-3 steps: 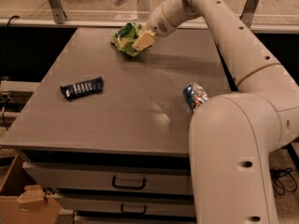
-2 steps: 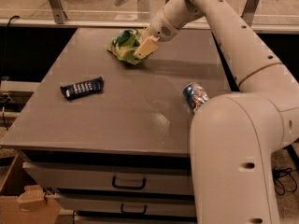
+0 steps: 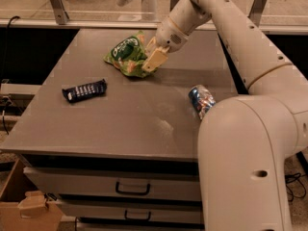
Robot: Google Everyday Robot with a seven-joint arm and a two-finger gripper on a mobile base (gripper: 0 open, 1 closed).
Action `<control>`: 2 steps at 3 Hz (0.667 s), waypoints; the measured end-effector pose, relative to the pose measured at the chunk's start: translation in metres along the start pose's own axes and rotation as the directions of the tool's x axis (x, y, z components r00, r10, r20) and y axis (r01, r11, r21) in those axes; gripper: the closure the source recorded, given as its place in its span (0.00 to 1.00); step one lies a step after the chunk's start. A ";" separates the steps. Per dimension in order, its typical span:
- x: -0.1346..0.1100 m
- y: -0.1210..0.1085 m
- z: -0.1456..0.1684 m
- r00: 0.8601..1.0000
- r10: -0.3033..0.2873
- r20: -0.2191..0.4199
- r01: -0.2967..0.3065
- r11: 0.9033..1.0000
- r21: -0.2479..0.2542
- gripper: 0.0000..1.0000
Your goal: Move green rice chip bag near rxbar blueberry
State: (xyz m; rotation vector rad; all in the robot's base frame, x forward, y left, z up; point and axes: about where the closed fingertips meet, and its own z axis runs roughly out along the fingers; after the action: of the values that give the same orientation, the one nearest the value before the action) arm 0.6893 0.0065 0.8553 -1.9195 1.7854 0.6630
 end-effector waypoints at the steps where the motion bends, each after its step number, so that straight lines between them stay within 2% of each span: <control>1: -0.001 0.000 -0.001 1.000 0.000 0.000 0.000 1.000 0.000 0.82; 2: -0.001 0.000 -0.001 1.000 0.000 0.000 0.000 1.000 0.000 0.59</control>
Offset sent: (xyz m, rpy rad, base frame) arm -0.0811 0.0400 -0.0037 0.0721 0.2042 0.2541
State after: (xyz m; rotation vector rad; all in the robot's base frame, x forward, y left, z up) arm 0.6892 0.0066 0.8571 -1.9199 1.7850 0.6633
